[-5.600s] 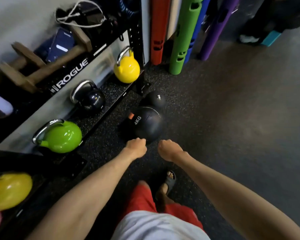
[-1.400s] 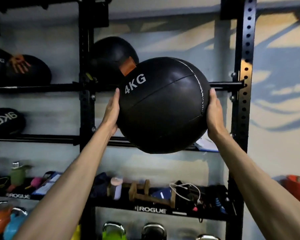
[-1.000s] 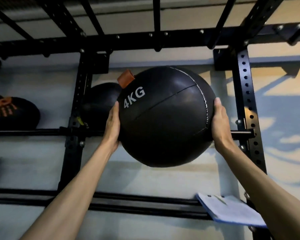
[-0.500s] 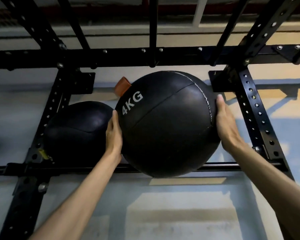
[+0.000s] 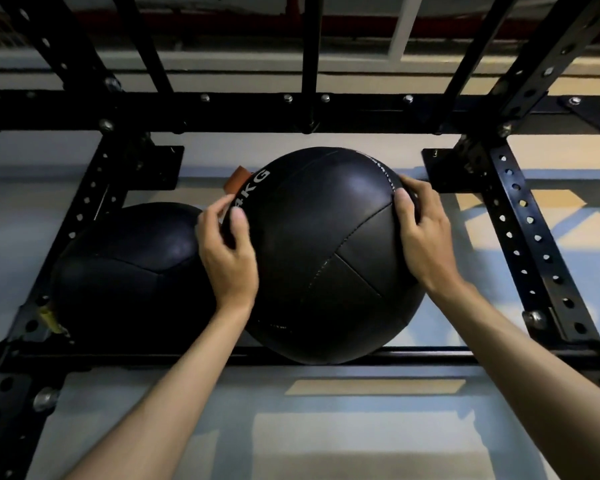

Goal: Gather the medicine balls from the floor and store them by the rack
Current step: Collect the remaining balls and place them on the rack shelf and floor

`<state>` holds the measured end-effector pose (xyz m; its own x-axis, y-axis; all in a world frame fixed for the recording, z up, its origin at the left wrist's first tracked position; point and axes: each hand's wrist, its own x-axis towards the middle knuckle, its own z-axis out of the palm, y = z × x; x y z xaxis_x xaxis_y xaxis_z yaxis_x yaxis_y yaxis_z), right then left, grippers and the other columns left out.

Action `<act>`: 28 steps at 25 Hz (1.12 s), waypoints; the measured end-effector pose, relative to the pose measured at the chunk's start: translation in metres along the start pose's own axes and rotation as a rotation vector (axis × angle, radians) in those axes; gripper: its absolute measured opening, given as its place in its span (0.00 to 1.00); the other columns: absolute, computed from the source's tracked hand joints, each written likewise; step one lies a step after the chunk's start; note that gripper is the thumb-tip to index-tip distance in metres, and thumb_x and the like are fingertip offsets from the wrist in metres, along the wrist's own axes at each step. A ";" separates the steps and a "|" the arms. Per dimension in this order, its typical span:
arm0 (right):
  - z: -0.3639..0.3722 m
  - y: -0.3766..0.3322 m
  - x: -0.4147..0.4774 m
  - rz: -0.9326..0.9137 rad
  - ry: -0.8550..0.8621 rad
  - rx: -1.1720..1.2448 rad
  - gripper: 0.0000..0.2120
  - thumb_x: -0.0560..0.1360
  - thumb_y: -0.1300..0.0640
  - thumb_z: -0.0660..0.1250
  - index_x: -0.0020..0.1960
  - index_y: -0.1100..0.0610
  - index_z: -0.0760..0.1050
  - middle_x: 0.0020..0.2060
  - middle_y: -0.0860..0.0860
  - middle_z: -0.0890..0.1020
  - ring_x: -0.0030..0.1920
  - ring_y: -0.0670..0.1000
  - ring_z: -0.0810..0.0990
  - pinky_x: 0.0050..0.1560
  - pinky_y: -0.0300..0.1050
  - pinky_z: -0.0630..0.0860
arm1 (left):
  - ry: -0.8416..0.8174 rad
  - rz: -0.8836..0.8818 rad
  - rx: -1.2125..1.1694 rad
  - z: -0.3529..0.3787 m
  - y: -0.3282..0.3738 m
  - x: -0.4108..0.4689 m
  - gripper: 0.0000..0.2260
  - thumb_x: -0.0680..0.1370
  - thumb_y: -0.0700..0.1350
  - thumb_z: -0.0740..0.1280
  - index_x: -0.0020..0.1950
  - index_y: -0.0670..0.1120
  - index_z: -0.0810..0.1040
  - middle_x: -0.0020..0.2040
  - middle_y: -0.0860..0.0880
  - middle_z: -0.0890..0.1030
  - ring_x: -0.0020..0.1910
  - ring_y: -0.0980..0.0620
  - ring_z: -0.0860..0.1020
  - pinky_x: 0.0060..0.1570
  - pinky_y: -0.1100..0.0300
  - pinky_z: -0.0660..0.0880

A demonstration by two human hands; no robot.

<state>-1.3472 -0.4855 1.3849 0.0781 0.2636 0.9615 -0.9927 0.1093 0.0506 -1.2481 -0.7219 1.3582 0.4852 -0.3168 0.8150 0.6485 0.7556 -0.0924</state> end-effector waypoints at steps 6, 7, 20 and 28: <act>0.012 0.001 0.011 0.168 -0.074 -0.092 0.23 0.84 0.42 0.54 0.76 0.47 0.68 0.71 0.50 0.72 0.73 0.48 0.67 0.70 0.37 0.58 | -0.433 0.437 0.450 -0.002 0.007 -0.029 0.28 0.79 0.63 0.61 0.77 0.54 0.67 0.80 0.47 0.58 0.81 0.46 0.53 0.75 0.36 0.55; 0.014 -0.001 0.012 0.197 -0.084 -0.094 0.22 0.84 0.42 0.54 0.76 0.47 0.67 0.71 0.51 0.72 0.73 0.50 0.67 0.69 0.38 0.58 | -0.448 0.407 0.453 -0.002 0.006 -0.027 0.28 0.79 0.64 0.60 0.78 0.56 0.65 0.81 0.48 0.57 0.81 0.46 0.52 0.75 0.36 0.54; 0.036 0.021 -0.055 0.263 -0.360 -0.453 0.30 0.82 0.36 0.50 0.81 0.40 0.45 0.81 0.53 0.48 0.80 0.59 0.46 0.77 0.65 0.54 | -0.707 0.200 0.667 0.023 -0.018 -0.046 0.27 0.82 0.61 0.57 0.80 0.58 0.58 0.80 0.45 0.56 0.80 0.45 0.53 0.75 0.40 0.59; 0.030 0.019 -0.070 0.245 -0.409 -0.469 0.27 0.83 0.44 0.57 0.80 0.45 0.54 0.79 0.57 0.56 0.78 0.63 0.55 0.74 0.63 0.62 | -0.785 0.201 0.735 0.015 -0.014 -0.071 0.26 0.82 0.54 0.61 0.79 0.53 0.61 0.80 0.40 0.57 0.80 0.40 0.54 0.74 0.40 0.57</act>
<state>-1.3745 -0.5303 1.3268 -0.2775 -0.0405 0.9599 -0.8252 0.5217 -0.2166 -1.3004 -0.7019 1.3105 -0.1354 0.1075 0.9849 -0.0354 0.9929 -0.1133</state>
